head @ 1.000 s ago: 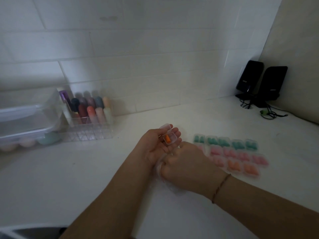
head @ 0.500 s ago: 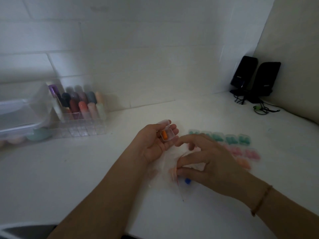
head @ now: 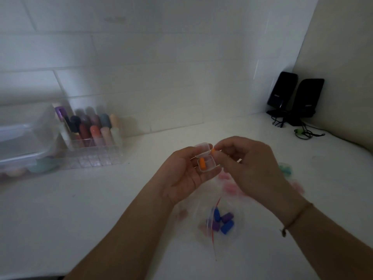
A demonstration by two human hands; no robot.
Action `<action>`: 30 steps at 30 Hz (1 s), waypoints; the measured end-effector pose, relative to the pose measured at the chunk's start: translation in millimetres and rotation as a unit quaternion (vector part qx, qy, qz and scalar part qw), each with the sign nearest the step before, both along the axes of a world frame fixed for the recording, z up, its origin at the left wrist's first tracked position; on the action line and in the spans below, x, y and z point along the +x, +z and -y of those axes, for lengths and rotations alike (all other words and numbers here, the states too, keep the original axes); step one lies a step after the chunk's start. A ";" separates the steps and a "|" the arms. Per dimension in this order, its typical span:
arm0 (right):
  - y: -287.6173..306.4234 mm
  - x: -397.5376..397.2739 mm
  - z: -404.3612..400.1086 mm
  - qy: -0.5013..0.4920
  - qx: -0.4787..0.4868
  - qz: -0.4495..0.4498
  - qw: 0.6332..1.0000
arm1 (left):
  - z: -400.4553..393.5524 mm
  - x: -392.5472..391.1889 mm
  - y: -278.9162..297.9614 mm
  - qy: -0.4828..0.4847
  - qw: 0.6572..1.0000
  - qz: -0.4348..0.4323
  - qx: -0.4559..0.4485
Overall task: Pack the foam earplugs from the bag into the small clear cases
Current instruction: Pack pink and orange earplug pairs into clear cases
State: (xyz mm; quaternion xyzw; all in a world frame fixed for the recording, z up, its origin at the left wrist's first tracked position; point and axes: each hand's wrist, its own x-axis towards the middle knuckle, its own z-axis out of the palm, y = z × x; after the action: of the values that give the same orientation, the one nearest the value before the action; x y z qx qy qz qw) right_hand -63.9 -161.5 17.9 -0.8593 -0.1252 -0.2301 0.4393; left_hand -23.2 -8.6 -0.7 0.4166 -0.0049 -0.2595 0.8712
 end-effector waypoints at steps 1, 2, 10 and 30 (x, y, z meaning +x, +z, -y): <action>-5.0 2.9 -2.7 -0.031 -0.048 0.017 0.998 | 0.1 -0.7 0.7 0.000 1.000 0.000 -0.005; -9.2 4.9 -5.3 -0.056 -0.091 0.027 0.994 | -0.1 -0.8 1.0 0.002 1.000 0.001 -0.010; -27.1 12.5 -5.0 -0.093 -0.239 0.083 0.963 | -1.0 -0.3 -0.3 0.007 0.999 -0.017 -0.031; -17.6 -45.7 29.4 -0.018 0.015 -0.032 0.999 | 10.0 -35.5 12.2 -0.084 0.901 0.388 0.175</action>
State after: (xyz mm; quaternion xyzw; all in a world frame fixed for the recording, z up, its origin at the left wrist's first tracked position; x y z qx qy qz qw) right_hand -109.6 -190.9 0.4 -0.8619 -0.0918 -0.2123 0.4513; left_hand -58.7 -18.6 11.4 0.6281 -0.3320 -0.1466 0.6883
